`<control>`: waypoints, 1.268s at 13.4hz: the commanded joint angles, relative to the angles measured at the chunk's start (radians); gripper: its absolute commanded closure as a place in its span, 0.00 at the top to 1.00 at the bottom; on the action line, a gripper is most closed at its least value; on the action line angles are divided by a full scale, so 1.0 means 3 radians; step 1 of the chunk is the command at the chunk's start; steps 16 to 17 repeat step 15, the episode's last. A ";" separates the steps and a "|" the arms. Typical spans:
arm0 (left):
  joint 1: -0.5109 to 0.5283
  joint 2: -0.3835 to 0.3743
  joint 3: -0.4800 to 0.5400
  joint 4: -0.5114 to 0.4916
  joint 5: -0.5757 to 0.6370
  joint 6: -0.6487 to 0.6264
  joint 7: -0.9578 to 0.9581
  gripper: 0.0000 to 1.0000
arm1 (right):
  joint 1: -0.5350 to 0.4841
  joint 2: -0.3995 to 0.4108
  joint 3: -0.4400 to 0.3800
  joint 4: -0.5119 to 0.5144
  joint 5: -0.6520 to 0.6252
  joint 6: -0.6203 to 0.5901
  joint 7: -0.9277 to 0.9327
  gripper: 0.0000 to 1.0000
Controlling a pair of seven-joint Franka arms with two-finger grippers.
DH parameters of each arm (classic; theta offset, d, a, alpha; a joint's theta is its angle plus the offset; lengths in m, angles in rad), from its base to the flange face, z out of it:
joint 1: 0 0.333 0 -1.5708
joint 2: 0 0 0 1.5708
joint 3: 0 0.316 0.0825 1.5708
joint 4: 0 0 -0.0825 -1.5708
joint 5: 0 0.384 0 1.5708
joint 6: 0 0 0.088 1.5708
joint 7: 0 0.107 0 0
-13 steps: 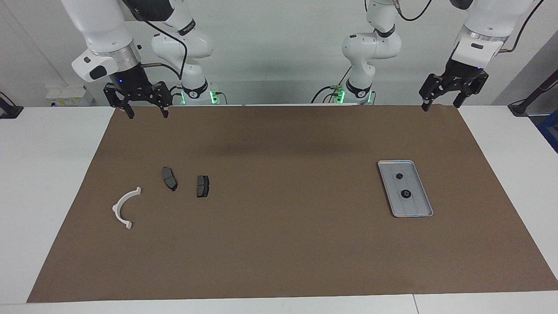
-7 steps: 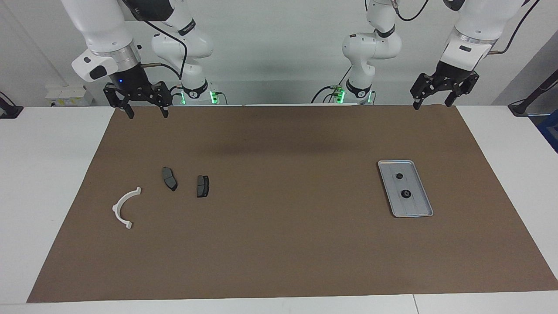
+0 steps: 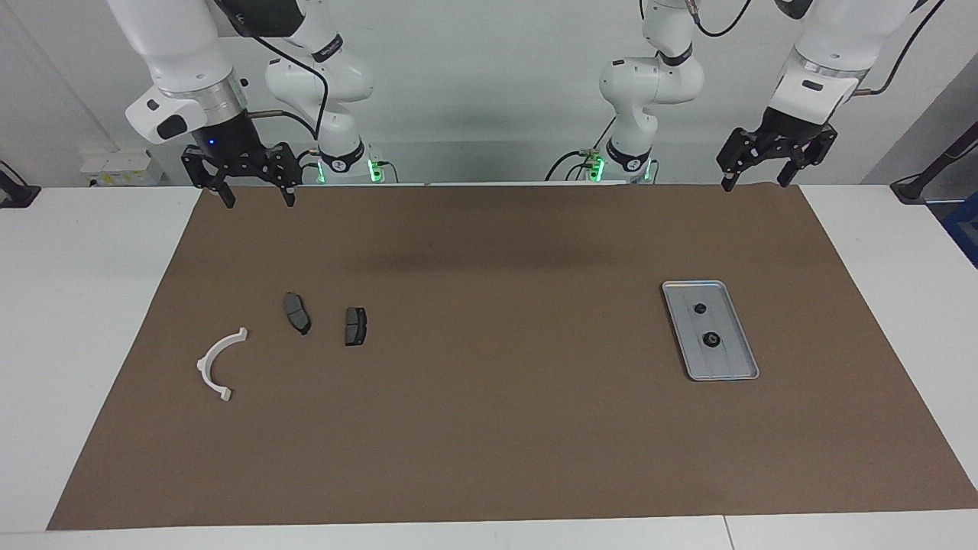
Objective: Pick bearing gear from pile to tray
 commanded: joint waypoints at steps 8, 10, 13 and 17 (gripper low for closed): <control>0.0050 -0.0103 0.0095 -0.0142 -0.0008 0.0061 0.0323 1.00 | -0.0012 -0.0047 0.0008 -0.0044 -0.0025 -0.0046 -0.0072 1.00; 0.0045 -0.0104 0.0095 -0.0142 -0.0003 0.0061 0.0370 1.00 | -0.0012 -0.0047 0.0008 -0.0044 -0.0025 -0.0046 -0.0072 1.00; 0.0045 -0.0098 0.0090 -0.0147 -0.0003 0.0107 0.0375 1.00 | -0.0007 -0.0047 0.0008 -0.0044 -0.0025 -0.0046 -0.0072 1.00; 0.0040 -0.0098 0.0090 -0.0147 -0.0003 0.0112 0.0370 1.00 | -0.0007 -0.0047 0.0008 -0.0044 -0.0025 -0.0046 -0.0072 1.00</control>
